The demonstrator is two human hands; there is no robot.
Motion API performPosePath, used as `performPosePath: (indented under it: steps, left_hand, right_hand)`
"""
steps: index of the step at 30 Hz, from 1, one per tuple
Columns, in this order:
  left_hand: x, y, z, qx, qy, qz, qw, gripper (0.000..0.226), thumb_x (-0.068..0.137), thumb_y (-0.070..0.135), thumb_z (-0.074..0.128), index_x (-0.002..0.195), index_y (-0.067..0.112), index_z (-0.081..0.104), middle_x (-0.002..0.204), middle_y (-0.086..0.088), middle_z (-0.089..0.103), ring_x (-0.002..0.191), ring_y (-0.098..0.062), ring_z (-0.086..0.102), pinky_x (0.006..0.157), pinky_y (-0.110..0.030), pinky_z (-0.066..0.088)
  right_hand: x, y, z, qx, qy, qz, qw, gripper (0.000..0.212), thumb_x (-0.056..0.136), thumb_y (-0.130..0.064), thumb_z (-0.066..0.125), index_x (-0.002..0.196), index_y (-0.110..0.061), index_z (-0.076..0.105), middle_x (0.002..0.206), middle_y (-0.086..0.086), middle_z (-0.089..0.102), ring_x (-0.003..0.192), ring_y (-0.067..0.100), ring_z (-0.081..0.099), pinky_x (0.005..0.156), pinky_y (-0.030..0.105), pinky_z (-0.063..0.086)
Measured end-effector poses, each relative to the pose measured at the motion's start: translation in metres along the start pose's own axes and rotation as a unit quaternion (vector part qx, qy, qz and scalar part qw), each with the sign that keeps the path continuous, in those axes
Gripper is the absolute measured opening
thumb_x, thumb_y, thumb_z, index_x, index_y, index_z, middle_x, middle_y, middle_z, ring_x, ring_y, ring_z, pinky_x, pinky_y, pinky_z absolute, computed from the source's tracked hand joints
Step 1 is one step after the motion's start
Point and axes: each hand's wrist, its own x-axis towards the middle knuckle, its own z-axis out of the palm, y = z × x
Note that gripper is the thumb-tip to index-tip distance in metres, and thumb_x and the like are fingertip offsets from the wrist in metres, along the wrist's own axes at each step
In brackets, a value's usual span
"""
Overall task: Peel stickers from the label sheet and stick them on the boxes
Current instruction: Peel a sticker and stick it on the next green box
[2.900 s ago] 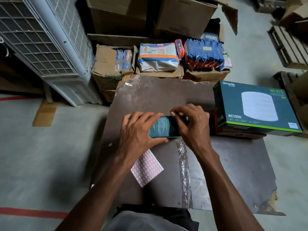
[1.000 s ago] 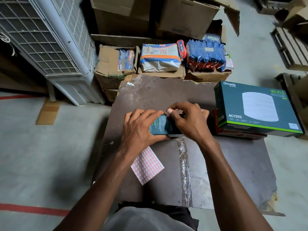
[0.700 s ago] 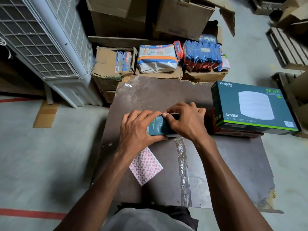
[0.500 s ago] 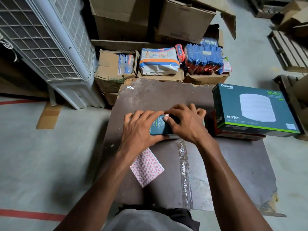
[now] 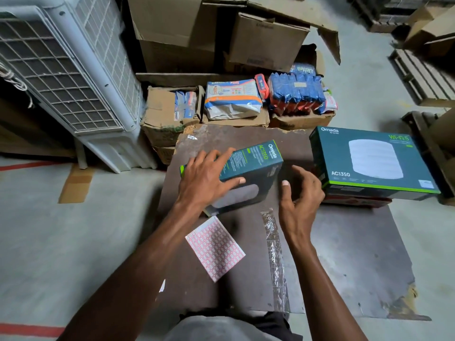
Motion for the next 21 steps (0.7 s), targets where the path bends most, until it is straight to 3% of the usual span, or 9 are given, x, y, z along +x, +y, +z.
performPosePath:
  steps: [3,5,7,10,14,17,21]
  left_hand:
    - [0.003,-0.022,-0.013,-0.095,0.016,-0.087,0.992,0.077,0.084,0.076,0.058,0.148,0.036,0.042,0.130,-0.003,0.062,0.119,-0.029,0.054,0.095,-0.044,0.051]
    - [0.004,-0.038,-0.019,-0.176,0.026,-0.120,0.977,0.071,0.085,0.070,0.064,0.146,0.039,0.047,0.119,0.000,0.065,0.111,-0.022,0.059,0.090,-0.039,0.054]
    - [0.002,-0.057,-0.024,-0.283,0.025,-0.147,0.948,0.065,0.085,0.067,0.067,0.142,0.039,0.054,0.112,0.007,0.070,0.103,-0.012,0.067,0.087,-0.036,0.058]
    - [-0.009,-0.078,-0.022,-0.434,0.006,-0.209,0.876,0.051,0.091,0.051,0.071,0.138,0.035,0.060,0.117,0.012,0.075,0.107,-0.008,0.072,0.094,-0.037,0.060]
    - [-0.029,-0.088,-0.002,-0.546,-0.022,-0.289,0.786,0.033,0.096,0.041,0.068,0.128,0.030,0.070,0.115,0.002,0.077,0.106,-0.021,0.074,0.097,-0.050,0.058]
    - [-0.037,-0.096,0.017,-0.576,-0.037,-0.355,0.735,0.036,0.096,0.045,0.067,0.123,0.022,0.073,0.112,-0.004,0.078,0.103,-0.027,0.075,0.096,-0.055,0.057]
    - [-0.038,-0.108,0.038,-0.591,-0.064,-0.400,0.697,0.039,0.096,0.050,0.064,0.121,0.022,0.073,0.111,-0.004,0.078,0.105,-0.029,0.075,0.097,-0.054,0.057]
  right_hand:
    - [-0.008,0.033,0.010,0.033,-0.051,0.107,0.992,0.040,0.097,-0.027,0.066,0.136,-0.024,0.059,0.135,-0.001,0.056,0.125,0.017,0.052,0.109,0.044,0.045]
    - [-0.012,0.048,0.019,0.079,-0.112,0.215,0.967,0.051,0.096,-0.040,0.067,0.142,-0.028,0.051,0.144,0.001,0.052,0.130,0.017,0.052,0.108,0.038,0.047]
    - [-0.012,0.059,0.027,0.133,-0.167,0.313,0.925,0.070,0.095,-0.047,0.068,0.154,-0.026,0.036,0.154,0.005,0.043,0.137,0.020,0.048,0.103,0.030,0.046]
    - [-0.011,0.078,0.032,0.170,-0.214,0.381,0.883,0.090,0.093,-0.052,0.069,0.161,-0.024,0.018,0.157,0.002,0.038,0.140,0.018,0.043,0.117,0.044,0.037]
    - [-0.013,0.085,0.032,0.225,-0.297,0.410,0.833,0.041,0.098,-0.050,0.060,0.135,-0.032,0.057,0.132,-0.008,0.069,0.118,0.016,0.065,0.101,0.039,0.051]
    - [-0.015,0.093,0.038,0.333,-0.287,0.438,0.784,0.041,0.100,-0.042,0.057,0.136,-0.023,0.061,0.131,0.005,0.072,0.110,0.022,0.073,0.094,0.046,0.060]
    - [-0.007,0.093,0.047,0.298,-0.273,0.497,0.768,0.036,0.100,-0.044,0.056,0.125,-0.021,0.069,0.118,0.008,0.077,0.095,0.028,0.077,0.083,0.046,0.062]
